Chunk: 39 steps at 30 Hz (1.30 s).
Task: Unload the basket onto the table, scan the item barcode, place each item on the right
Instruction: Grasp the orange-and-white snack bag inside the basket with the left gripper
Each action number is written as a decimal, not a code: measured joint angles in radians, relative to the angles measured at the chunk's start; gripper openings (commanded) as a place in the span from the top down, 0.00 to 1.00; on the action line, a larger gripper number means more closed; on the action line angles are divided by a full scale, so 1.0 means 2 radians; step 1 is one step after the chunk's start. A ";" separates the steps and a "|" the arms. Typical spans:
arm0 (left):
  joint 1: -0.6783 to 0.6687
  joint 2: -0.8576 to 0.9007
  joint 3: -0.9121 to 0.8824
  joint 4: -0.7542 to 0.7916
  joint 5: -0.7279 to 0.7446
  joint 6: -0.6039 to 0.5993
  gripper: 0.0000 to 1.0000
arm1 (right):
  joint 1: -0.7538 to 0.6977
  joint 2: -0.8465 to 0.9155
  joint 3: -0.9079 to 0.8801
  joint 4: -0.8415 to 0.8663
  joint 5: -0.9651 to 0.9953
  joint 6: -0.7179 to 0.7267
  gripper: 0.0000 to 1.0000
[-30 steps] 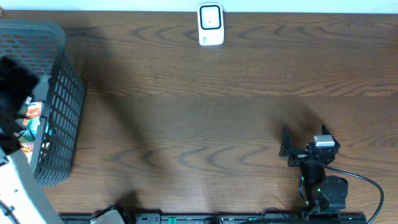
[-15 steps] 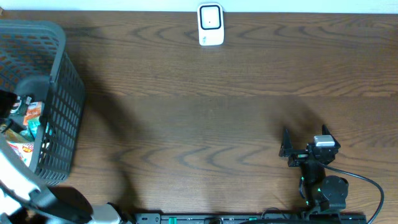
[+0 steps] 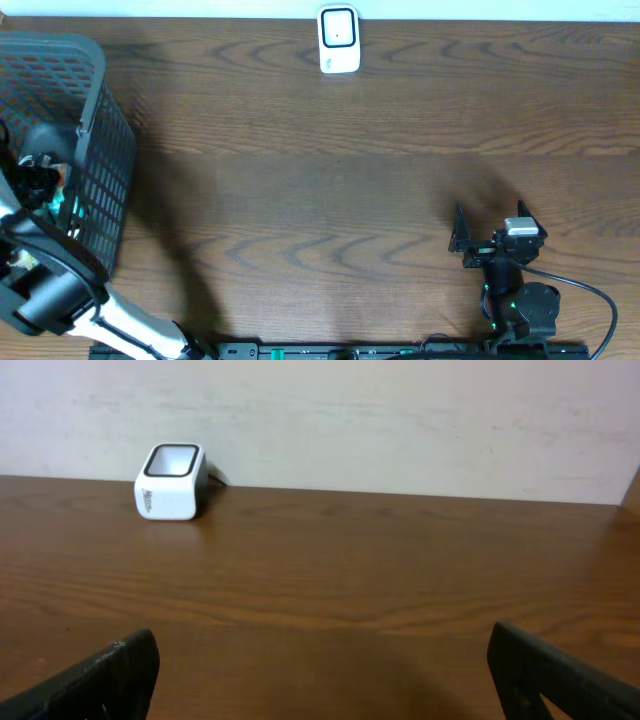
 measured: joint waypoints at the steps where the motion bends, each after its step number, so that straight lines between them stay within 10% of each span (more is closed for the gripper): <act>1: 0.000 0.009 0.000 -0.001 -0.001 -0.001 0.02 | 0.000 0.000 0.000 0.000 0.000 0.000 0.01; 3: 0.000 0.024 0.000 -0.006 -0.001 -0.002 0.04 | 0.000 0.000 0.000 0.000 0.000 0.000 0.01; 11: 0.001 0.049 0.000 -0.022 -0.006 -0.004 0.92 | 0.000 0.000 0.000 0.000 0.000 0.000 0.01; 23: 0.001 0.025 0.048 -0.071 0.017 -0.005 0.93 | 0.000 0.000 0.000 0.000 0.000 0.000 0.01; 35: 0.001 -0.294 0.082 0.021 0.073 -0.005 0.91 | 0.000 0.000 0.000 0.000 0.000 0.000 0.01; 39: 0.001 -0.350 0.082 0.028 0.078 -0.005 0.48 | 0.000 0.000 0.000 0.000 0.000 0.000 0.01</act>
